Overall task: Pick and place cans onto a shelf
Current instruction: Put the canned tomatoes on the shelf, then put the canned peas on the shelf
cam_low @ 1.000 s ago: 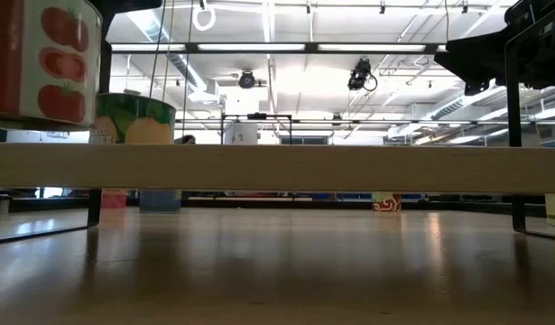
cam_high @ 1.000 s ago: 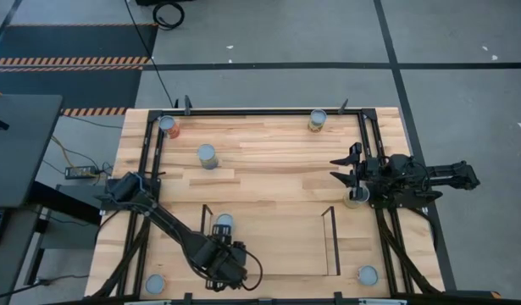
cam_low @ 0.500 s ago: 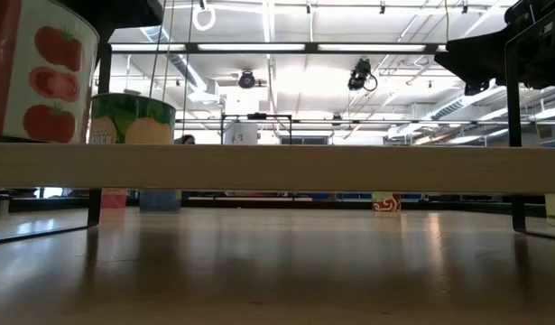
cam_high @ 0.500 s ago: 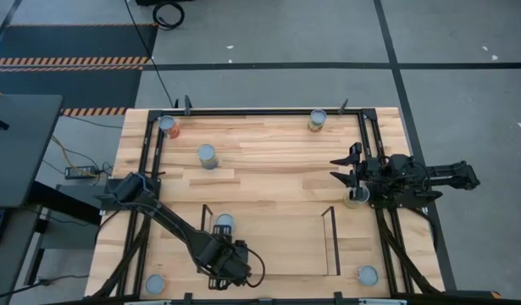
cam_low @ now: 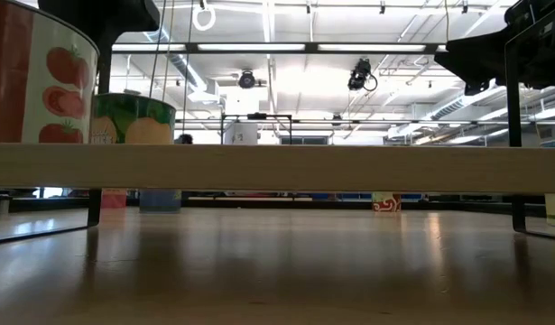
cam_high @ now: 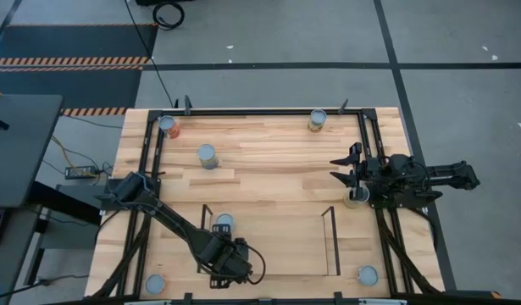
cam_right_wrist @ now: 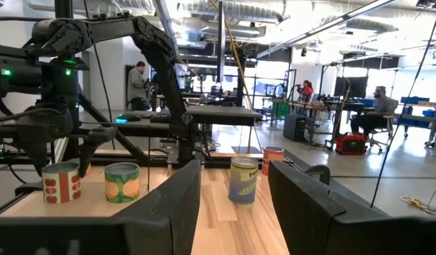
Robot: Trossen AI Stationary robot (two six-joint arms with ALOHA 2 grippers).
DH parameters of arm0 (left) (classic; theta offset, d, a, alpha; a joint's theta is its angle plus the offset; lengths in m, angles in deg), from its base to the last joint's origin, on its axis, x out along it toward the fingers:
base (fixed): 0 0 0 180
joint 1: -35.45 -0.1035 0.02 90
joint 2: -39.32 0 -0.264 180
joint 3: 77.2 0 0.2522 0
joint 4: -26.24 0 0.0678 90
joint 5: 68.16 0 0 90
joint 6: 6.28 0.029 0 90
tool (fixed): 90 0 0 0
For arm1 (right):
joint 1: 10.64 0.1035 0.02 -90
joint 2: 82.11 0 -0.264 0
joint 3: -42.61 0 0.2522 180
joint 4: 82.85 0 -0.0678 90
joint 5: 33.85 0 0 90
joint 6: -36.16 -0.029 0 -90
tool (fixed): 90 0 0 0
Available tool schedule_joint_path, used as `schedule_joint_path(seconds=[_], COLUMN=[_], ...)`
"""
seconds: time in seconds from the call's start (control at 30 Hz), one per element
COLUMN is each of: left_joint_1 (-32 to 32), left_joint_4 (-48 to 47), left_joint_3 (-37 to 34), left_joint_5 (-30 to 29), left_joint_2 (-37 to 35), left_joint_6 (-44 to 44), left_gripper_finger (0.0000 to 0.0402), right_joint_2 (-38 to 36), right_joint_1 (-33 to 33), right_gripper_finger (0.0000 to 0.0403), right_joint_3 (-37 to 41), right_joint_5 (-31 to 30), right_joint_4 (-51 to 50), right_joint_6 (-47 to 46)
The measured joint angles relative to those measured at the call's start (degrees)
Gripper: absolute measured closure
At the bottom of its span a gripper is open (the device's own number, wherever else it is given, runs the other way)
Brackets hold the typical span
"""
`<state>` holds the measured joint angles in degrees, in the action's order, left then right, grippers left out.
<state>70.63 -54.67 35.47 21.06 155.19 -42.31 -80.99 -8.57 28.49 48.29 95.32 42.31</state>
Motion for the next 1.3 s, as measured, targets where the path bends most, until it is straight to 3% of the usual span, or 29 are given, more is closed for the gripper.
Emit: schedule_joint_path(seconds=[0.5,0.9,1.17,1.3], left_joint_1=[0.0,-1.3,-3.3,-4.2], left_joint_4=[-1.1,-10.0,-16.3,-13.8], left_joint_3=[0.3,8.8,19.9,21.4], left_joint_5=[2.1,1.5,-6.5,-10.0], left_joint_2=[0.0,0.0,0.0,0.0], left_joint_6=[-3.3,-4.9,-6.8,-6.9], left_gripper_finger=[0.0052,0.0052,0.0052,0.0052], right_joint_2=[0.0,0.0,0.0,0.0], right_joint_1=[0.0,0.0,0.0,0.0], right_gripper_finger=[0.0229,0.0229,0.0229,0.0229], right_joint_3=[0.0,0.0,0.0,0.0], right_joint_5=[0.0,0.0,0.0,0.0], right_joint_4=[0.0,0.0,0.0,0.0], right_joint_6=[0.0,0.0,0.0,0.0])
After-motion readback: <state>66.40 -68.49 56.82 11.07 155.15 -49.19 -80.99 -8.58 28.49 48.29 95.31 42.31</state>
